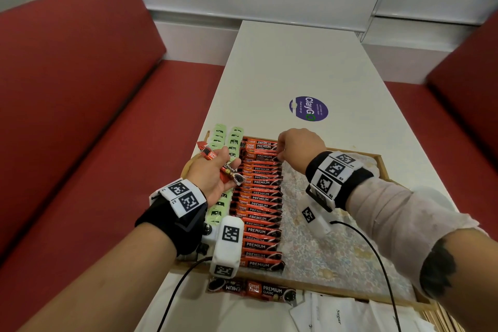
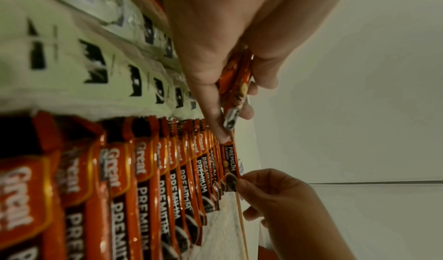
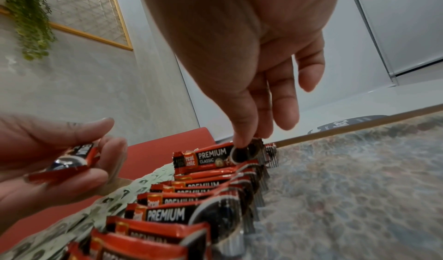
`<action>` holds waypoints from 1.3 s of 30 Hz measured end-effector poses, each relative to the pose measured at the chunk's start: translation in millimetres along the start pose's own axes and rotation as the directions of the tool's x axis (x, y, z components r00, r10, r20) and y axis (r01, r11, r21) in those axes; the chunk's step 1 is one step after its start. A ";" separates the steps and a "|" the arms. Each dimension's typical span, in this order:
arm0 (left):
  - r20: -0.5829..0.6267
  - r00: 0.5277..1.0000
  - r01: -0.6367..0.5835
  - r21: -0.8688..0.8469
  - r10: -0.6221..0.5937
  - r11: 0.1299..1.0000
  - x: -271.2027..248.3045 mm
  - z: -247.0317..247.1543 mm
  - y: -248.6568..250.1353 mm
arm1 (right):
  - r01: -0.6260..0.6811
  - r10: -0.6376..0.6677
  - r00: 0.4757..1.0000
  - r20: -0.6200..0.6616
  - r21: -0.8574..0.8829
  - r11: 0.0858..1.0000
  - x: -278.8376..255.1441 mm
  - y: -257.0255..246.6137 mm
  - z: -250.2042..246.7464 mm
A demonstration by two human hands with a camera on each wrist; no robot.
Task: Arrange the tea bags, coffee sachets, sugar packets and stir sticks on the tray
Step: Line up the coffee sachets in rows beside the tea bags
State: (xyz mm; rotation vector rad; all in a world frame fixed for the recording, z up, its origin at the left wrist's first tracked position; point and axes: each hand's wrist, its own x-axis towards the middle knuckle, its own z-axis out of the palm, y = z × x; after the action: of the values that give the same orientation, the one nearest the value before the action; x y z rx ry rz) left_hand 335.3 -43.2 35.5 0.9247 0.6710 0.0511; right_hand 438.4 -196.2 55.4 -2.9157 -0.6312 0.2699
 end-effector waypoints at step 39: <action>0.181 0.975 -0.139 0.060 0.127 0.988 -8.7 9.4 3.3 | 0.148 -0.264 0.952 0.157 0.517 0.843 -9.5 -27.4 -8.0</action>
State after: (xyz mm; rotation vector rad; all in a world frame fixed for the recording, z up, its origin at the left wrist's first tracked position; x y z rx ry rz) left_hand 334.4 -50.7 46.3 1.0303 0.4483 0.0636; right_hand 420.8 -176.3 69.5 -2.3122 -0.7681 0.6366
